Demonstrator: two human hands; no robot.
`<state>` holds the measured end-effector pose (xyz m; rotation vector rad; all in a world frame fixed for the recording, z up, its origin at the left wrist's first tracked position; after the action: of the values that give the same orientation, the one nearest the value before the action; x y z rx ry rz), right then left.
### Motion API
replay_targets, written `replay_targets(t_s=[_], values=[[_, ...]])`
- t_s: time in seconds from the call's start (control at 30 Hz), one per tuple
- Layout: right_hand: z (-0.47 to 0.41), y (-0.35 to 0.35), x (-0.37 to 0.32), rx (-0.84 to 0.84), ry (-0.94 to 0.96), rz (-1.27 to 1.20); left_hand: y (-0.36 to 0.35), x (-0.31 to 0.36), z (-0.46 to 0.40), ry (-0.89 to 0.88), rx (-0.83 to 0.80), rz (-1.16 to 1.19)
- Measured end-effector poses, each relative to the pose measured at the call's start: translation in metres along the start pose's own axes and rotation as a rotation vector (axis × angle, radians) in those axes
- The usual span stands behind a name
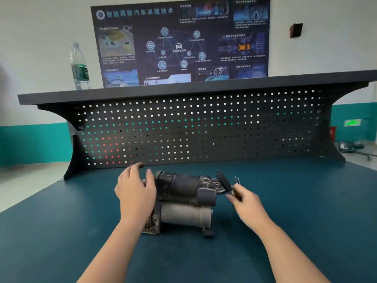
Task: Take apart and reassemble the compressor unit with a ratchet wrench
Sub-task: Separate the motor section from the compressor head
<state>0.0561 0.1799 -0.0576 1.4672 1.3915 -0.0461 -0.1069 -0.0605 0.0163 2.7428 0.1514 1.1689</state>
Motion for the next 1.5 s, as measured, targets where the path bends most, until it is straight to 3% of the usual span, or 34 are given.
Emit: replay_targets(t_s=[0.17, 0.33, 0.5, 0.67, 0.8, 0.9, 1.23, 1.5], values=[[-0.001, 0.012, -0.001, -0.214, -0.070, 0.347, -0.020, -0.026, 0.002, 0.091, -0.170, 0.379], [-0.003, 0.033, -0.001, -0.208, -0.094, 0.311, -0.025, -0.030, -0.001, -0.080, -0.276, 0.310], [-0.015, 0.056, 0.002, 0.073, -0.181, -0.040, -0.026, -0.033, 0.000, -0.094, -0.250, 0.285], [-0.020, 0.071, 0.046, 0.369, -0.536, -0.644, -0.027, -0.035, 0.001, -0.093, -0.238, 0.297], [0.003, 0.056, 0.078, 0.439, -0.805, -0.935, -0.028, -0.035, 0.002, -0.089, -0.230, 0.289], [0.012, 0.048, 0.082, 0.431, -0.886, -1.042, -0.027, -0.037, 0.002, -0.089, -0.240, 0.291], [0.027, 0.045, 0.066, 0.459, -0.875, -0.977, -0.028, -0.036, 0.002, -0.106, -0.242, 0.303], [0.039, 0.043, 0.073, 0.447, -0.904, -0.473, -0.024, -0.040, 0.001, -0.112, -0.309, 0.318]])
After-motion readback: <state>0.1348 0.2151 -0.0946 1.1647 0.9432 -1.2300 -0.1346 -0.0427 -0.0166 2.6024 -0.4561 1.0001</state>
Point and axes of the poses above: each hand's wrist, its own z-axis away from the middle knuckle, its own y-axis out of the back of the hand, x = y × z, the point moved 5 cm from there along -z, towards the middle knuckle, and after that the axes turned 14 degrees about z, right-handed, at the moved point
